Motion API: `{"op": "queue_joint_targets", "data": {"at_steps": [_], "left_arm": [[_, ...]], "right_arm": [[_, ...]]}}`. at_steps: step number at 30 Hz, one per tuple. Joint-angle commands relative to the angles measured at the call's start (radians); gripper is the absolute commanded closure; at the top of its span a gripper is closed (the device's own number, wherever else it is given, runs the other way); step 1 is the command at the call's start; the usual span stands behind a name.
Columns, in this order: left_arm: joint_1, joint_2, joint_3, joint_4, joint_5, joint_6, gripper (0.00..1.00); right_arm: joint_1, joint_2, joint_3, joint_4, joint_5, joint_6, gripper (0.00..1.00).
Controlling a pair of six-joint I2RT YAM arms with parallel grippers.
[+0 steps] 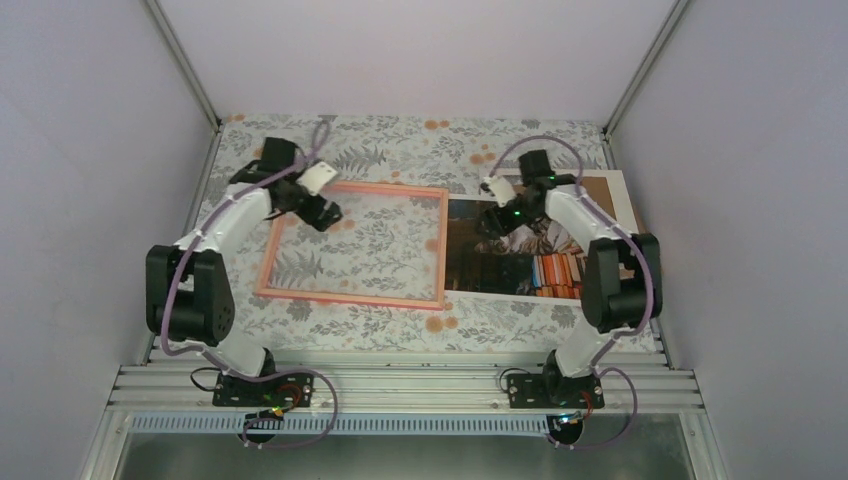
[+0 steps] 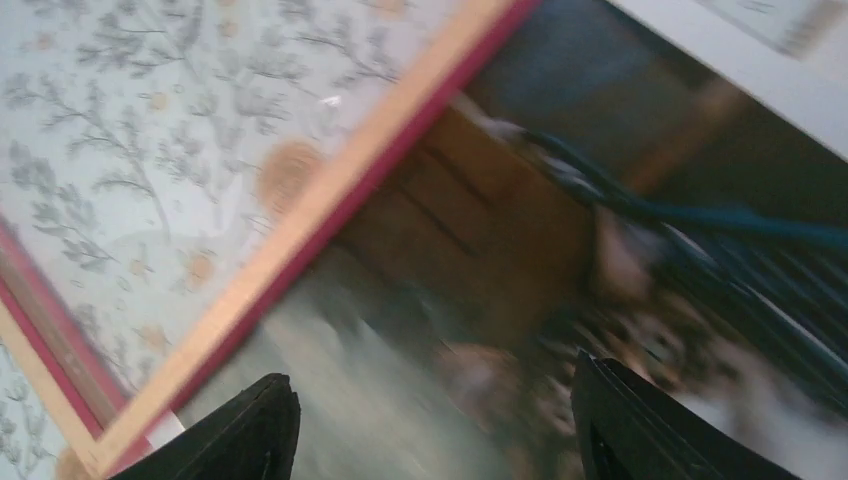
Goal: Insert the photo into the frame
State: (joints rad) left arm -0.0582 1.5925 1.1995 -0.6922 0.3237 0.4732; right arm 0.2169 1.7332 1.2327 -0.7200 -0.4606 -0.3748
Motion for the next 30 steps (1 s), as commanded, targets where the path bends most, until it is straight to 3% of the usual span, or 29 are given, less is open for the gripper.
{"op": "queue_joint_targets", "data": {"at_steps": [1,6,12,17,24,30], "left_arm": [[-0.202,0.003,0.022,0.157,-0.017,0.111,0.00],[-0.445,0.073,0.066,0.267,-0.069,0.229,0.00],[-0.637,0.253,0.196,0.274,-0.054,0.245,0.00],[-0.752,0.408,0.295,0.276,-0.090,0.234,0.00],[-0.806,0.563,0.400,0.226,-0.176,0.235,0.00],[-0.747,0.536,0.311,0.205,-0.182,0.258,0.00]], "right_arm": [[-0.149,-0.114,-0.040,-0.074,0.004,-0.082,0.30],[-0.313,-0.140,-0.032,-0.098,0.019,-0.075,0.29],[-0.529,-0.107,-0.014,-0.121,0.012,-0.049,0.29],[-0.562,-0.129,-0.057,-0.109,0.026,-0.045,0.29],[-0.563,-0.146,-0.093,-0.091,0.035,-0.051,0.30],[-0.564,-0.144,-0.093,-0.101,0.043,-0.084,0.30]]}}
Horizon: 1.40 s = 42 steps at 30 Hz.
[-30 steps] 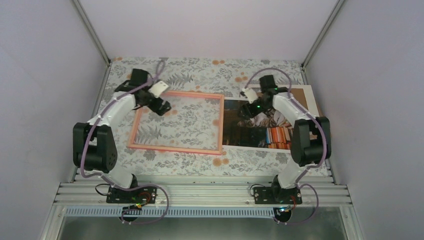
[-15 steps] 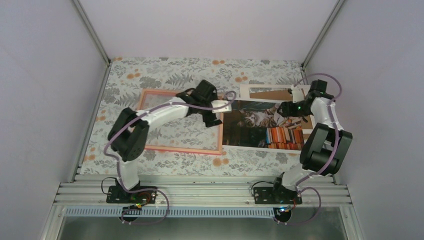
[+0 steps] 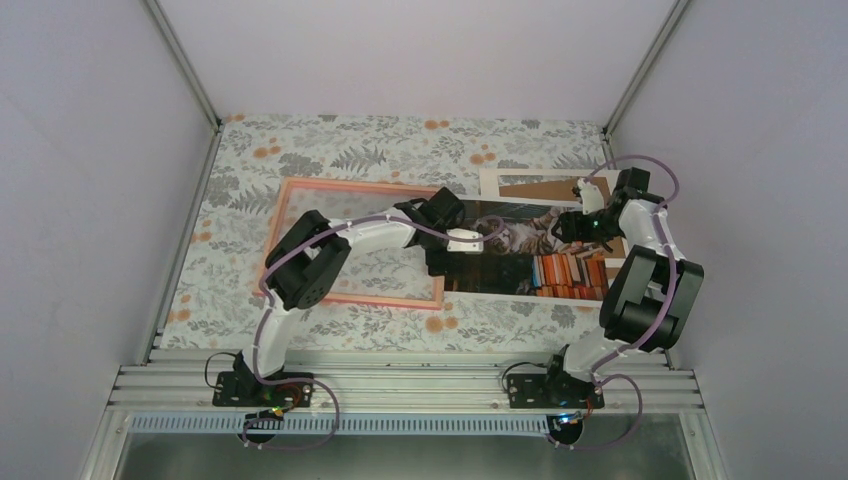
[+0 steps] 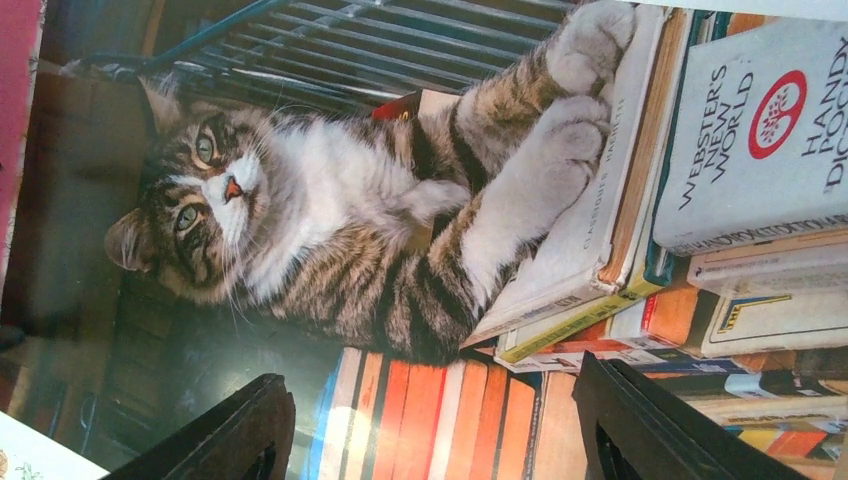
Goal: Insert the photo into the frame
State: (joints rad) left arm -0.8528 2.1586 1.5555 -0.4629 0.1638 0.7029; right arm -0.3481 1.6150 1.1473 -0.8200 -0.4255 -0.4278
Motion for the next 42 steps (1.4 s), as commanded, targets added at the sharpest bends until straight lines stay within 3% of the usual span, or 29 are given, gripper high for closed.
{"op": "queue_joint_targets", "data": {"at_steps": [1,8,12,16,27,32,36,42], "left_arm": [[0.061,-0.037,-0.062,-0.027,-0.023,0.036,0.00],[0.147,-0.082,-0.160,0.011,-0.069,0.094,0.00],[0.134,-0.125,-0.136,0.035,-0.007,0.084,0.00],[0.087,-0.096,-0.048,0.044,0.038,0.023,0.00],[0.074,0.184,0.376,-0.045,0.137,-0.160,0.00],[0.068,0.245,0.428,-0.069,0.138,-0.161,0.00],[0.067,0.237,0.387,-0.097,0.125,-0.132,0.00],[0.067,0.103,0.114,-0.041,0.089,-0.044,0.00]], "right_arm": [[0.001,-0.025,-0.009,-0.003,0.011,-0.033,0.30],[-0.027,0.004,0.010,-0.011,0.007,-0.004,0.29],[-0.074,0.040,0.050,-0.021,-0.042,0.045,0.29],[-0.078,0.064,0.026,-0.002,-0.053,0.076,0.31],[-0.043,0.099,-0.128,0.058,-0.004,0.071,0.38],[-0.004,0.151,-0.109,0.004,-0.026,0.054,0.37],[0.038,0.227,-0.098,-0.017,-0.016,0.044,0.37],[0.133,0.257,-0.072,-0.071,-0.012,-0.015,0.38]]}}
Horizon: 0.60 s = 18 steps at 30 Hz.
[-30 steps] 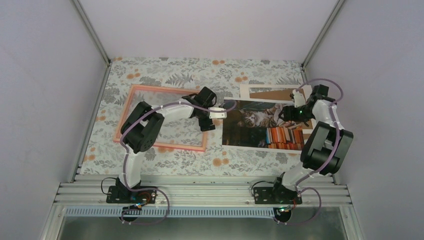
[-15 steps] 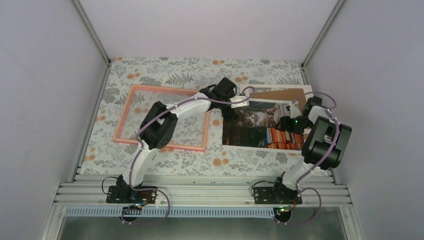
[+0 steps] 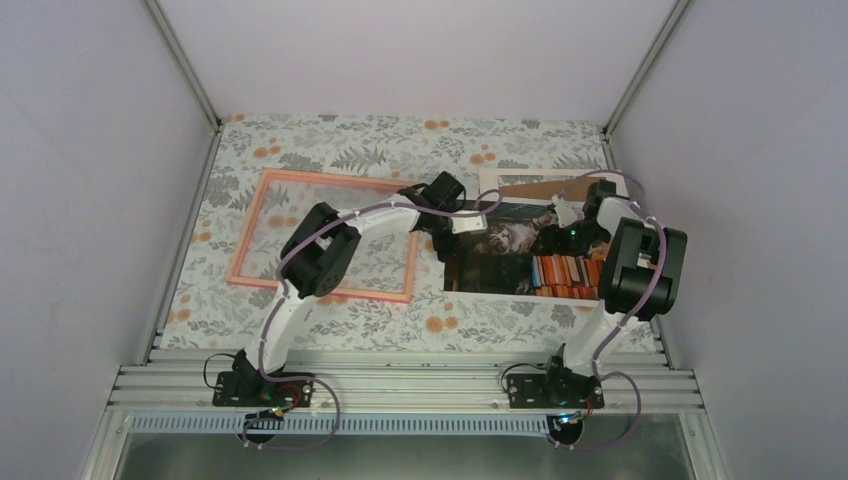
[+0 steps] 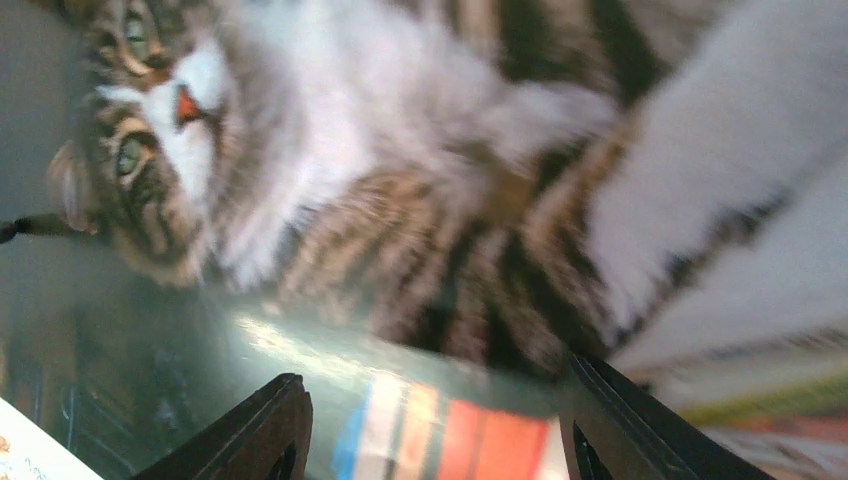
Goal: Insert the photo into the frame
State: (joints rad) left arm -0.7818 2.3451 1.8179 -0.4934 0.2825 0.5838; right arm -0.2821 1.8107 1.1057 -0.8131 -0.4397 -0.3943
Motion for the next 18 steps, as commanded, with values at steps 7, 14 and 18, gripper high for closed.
{"op": "queue_joint_targets", "data": {"at_steps": [7,14,18], "left_arm": [[-0.004,-0.195,-0.399,0.045,-0.067,0.117,0.00],[0.001,-0.248,-0.450,0.067,-0.055,0.113,0.00],[0.003,-0.235,-0.397,0.054,-0.037,0.091,0.00]], "right_arm": [[0.031,-0.062,0.046,-0.137,-0.046,-0.001,0.33],[-0.174,-0.261,0.043,0.003,0.023,0.161,0.17],[-0.219,-0.215,0.085,0.074,0.076,0.204,0.13]]}}
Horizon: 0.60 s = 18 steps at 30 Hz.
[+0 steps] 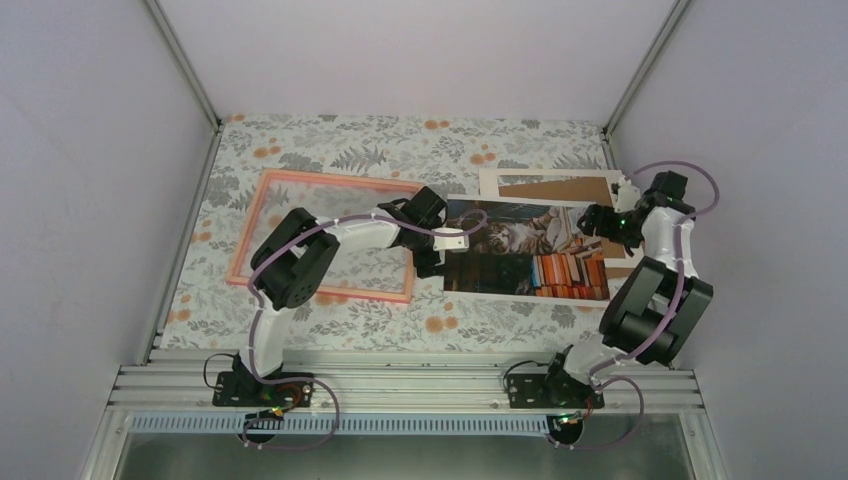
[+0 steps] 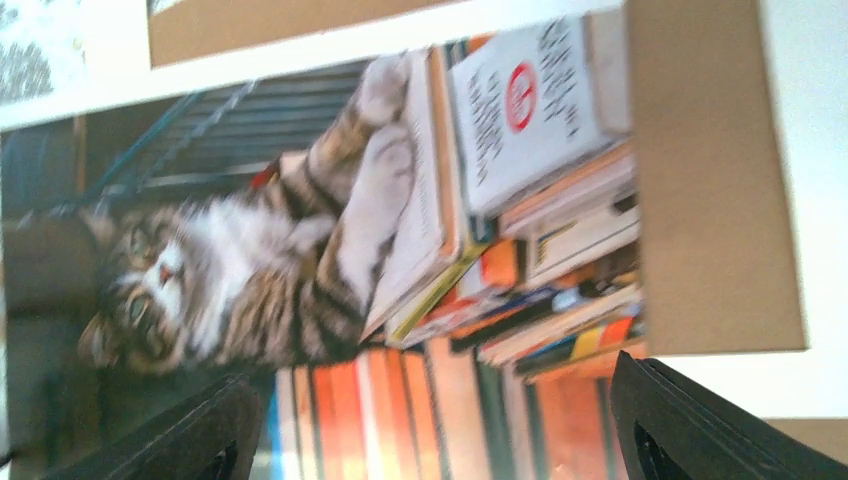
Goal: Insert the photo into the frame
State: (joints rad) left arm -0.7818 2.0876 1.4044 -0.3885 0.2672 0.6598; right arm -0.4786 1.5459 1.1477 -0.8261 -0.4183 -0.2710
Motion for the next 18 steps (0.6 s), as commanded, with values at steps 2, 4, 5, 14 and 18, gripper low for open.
{"op": "queue_joint_targets", "data": {"at_steps": [2,4,5,14,18], "left_arm": [[0.011,0.026,0.044,-0.045,-0.006,-0.006,0.00],[0.026,0.035,0.087,-0.047,0.007,-0.040,0.00],[0.036,0.043,0.119,-0.051,0.021,-0.063,0.00],[0.114,0.296,0.780,-0.210,0.165,-0.490,0.00],[0.130,0.511,1.125,-0.260,0.164,-0.763,0.00]], "right_arm": [[-0.026,0.104,0.080,0.107,0.042,0.081,0.14],[-0.025,0.165,0.111,0.148,0.032,0.087,0.14],[-0.022,0.193,0.129,0.168,0.032,0.093,0.14],[0.043,0.424,0.311,0.268,-0.043,0.161,0.15],[0.096,0.469,0.350,0.315,-0.109,0.182,0.14]]}}
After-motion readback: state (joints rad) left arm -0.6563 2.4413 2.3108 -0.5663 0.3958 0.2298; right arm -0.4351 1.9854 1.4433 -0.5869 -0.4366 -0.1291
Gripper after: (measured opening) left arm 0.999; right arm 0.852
